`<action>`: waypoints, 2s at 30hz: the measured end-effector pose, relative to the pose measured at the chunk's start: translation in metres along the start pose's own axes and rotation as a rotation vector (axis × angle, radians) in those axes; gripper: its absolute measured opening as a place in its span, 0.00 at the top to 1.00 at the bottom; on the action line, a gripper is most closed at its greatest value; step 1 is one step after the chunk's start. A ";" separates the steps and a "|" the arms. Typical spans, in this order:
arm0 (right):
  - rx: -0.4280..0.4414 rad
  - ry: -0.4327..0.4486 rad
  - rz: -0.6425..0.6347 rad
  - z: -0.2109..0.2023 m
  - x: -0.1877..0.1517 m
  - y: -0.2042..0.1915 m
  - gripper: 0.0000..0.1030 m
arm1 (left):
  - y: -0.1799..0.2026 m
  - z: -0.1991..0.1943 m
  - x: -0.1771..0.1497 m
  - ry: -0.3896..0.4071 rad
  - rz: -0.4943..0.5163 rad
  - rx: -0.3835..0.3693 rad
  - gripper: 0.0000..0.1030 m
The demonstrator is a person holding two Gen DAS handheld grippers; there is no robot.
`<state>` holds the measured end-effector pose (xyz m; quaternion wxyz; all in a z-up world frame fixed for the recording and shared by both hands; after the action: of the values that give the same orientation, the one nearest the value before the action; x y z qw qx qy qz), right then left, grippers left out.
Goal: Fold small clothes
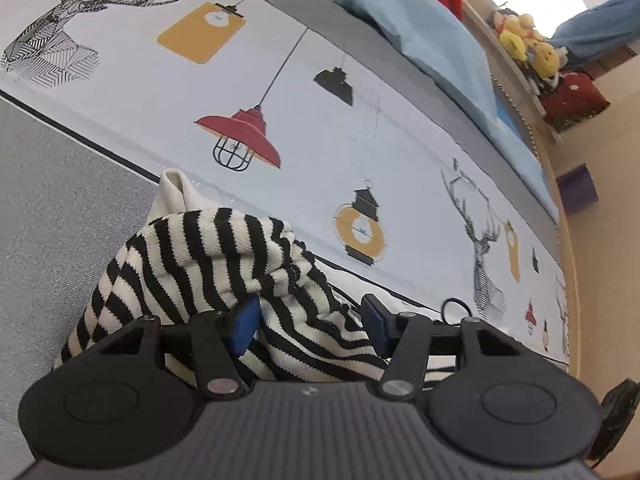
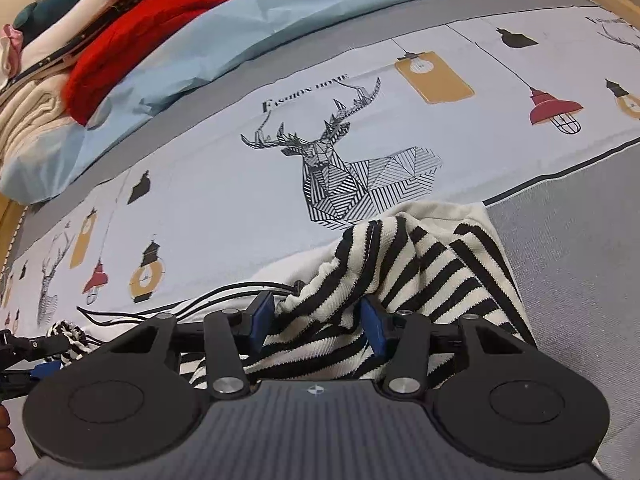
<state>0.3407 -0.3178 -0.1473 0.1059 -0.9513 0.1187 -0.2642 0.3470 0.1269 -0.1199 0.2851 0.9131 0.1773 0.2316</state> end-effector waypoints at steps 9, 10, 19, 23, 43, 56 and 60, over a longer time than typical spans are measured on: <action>0.006 -0.015 0.099 -0.009 0.008 0.007 0.83 | 0.009 -0.025 0.015 0.066 0.085 0.016 0.93; 0.028 -0.004 0.124 -0.015 0.012 0.008 0.84 | 0.014 -0.036 0.019 0.099 0.094 -0.018 0.93; 0.124 0.187 0.252 -0.041 0.047 0.013 0.88 | 0.016 -0.051 0.038 0.263 0.087 -0.094 1.00; 0.113 0.112 0.243 -0.008 0.045 0.013 0.82 | 0.011 -0.043 0.038 0.185 0.085 -0.113 0.93; -0.013 0.072 -0.153 -0.002 0.034 0.059 0.52 | -0.014 -0.012 0.021 0.012 0.409 0.082 0.35; -0.078 0.109 -0.436 0.005 0.017 0.016 1.00 | -0.009 -0.015 0.022 0.064 0.483 0.093 0.94; -0.066 0.235 -0.330 -0.015 0.035 0.021 1.00 | -0.009 -0.036 0.033 0.183 0.445 0.074 0.95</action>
<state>0.3583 -0.3491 -0.1235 0.0154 -0.9233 -0.0185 -0.3833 0.3537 0.1653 -0.0884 0.1764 0.9147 0.0054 0.3637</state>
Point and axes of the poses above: each gripper's, at about its wrist camera, not at the fingertips, and z roughly the way its jaws point, y to its right, x to its top, the point moved 4 cm from there along z, roughly the way its jaws point, and after that the axes turned 8 degrees about -x, right-handed, at the moved point
